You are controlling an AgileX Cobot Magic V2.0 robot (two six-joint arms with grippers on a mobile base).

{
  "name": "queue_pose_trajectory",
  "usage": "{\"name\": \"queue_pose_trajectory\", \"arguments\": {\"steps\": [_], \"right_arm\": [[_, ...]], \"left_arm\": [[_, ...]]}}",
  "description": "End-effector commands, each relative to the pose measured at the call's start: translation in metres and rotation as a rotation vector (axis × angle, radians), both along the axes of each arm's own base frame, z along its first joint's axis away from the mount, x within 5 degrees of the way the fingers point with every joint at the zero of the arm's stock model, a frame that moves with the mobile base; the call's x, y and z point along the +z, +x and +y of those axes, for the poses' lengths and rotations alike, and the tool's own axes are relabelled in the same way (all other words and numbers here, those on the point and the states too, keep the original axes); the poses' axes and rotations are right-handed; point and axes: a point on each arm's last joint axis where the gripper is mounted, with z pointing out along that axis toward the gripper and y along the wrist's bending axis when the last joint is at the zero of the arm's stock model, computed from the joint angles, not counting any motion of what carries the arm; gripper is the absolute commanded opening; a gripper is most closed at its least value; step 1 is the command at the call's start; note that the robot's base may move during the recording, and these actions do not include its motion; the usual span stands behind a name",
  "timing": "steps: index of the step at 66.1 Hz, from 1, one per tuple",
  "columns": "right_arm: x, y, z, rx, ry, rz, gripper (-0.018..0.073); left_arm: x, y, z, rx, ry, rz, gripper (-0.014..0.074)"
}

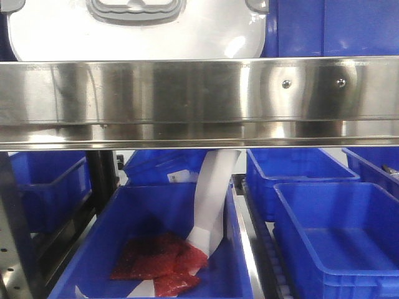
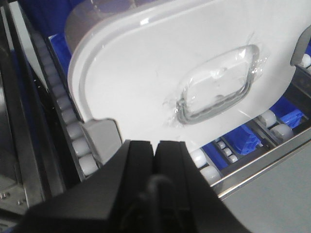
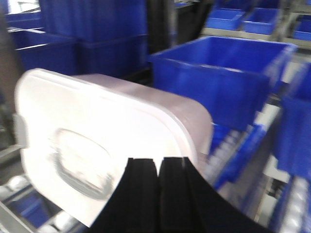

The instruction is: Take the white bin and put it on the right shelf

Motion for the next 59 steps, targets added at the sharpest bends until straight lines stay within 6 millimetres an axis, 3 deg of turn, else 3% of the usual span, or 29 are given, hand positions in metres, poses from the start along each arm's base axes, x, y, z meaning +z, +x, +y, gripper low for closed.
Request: {"name": "queue_pose_trajectory", "arguments": {"steps": [1, 17, 33, 48, 59], "right_arm": [[0.004, -0.019, -0.014, -0.124, 0.082, -0.1, 0.0073], [-0.063, -0.062, -0.04, -0.338, 0.164, -0.092, 0.0073], [-0.113, -0.112, -0.056, -0.42, 0.177, -0.122, 0.0073], [-0.134, -0.146, -0.062, -0.416, 0.201, -0.183, 0.0073], [-0.135, -0.154, -0.064, -0.414, 0.212, -0.209, 0.0073]], "left_arm": [[0.014, -0.02, 0.0, 0.053, -0.064, -0.127, -0.0118], [-0.03, -0.058, 0.012, 0.221, -0.123, -0.291, -0.0118], [-0.097, -0.11, 0.025, 0.368, -0.161, -0.439, -0.0118], [-0.144, -0.149, 0.03, 0.42, -0.175, -0.521, -0.0118], [-0.155, -0.16, 0.03, 0.419, -0.18, -0.536, -0.0118]]}}
